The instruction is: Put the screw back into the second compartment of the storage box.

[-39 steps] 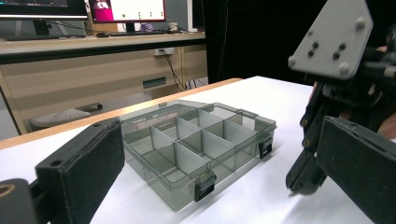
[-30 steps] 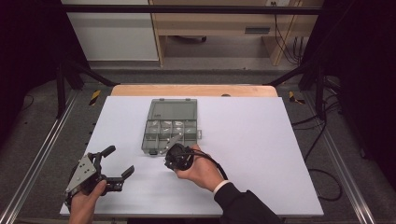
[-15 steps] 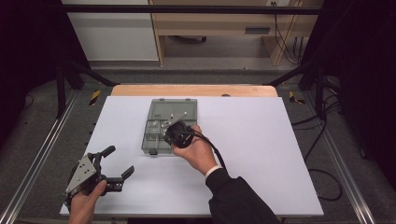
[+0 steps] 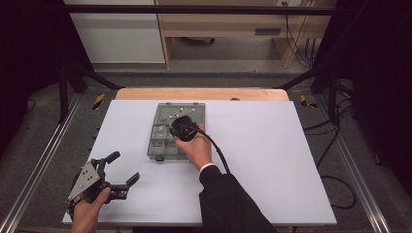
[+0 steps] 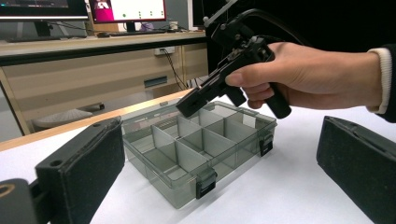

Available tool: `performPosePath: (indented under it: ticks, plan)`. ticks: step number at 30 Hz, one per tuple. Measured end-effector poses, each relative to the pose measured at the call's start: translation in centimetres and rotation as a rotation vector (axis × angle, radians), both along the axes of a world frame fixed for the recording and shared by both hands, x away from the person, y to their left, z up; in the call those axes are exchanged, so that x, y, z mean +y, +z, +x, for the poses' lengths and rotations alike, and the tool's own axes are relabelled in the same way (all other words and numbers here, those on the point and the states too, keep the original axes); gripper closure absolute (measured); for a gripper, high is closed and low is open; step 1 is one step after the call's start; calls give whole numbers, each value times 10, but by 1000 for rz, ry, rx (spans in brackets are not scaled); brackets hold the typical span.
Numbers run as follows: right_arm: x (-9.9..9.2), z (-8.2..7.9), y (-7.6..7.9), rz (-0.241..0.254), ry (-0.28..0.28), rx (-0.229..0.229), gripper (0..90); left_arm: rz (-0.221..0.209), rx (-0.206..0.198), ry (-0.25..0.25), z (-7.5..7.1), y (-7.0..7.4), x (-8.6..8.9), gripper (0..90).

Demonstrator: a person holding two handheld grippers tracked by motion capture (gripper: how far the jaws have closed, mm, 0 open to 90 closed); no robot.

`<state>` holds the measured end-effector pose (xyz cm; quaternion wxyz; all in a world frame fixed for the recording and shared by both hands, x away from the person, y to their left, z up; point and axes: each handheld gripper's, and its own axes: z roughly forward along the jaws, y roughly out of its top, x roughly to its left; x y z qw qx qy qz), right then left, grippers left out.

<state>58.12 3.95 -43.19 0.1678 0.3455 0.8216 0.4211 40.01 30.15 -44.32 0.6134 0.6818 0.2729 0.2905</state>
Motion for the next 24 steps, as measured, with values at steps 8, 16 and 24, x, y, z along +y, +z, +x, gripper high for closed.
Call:
performPosePath:
  ticks: [8,16,24]
  plan:
    - [-12,-19,13,23,-12,-66,463,0,1,2,0,0,0,9]
    - [-43,-58,25,36,-8,-121,143,4,4,4,-1,0,-1,9]
    - [-86,-90,26,51,-20,-131,113,7,8,11,0,-1,0,8]
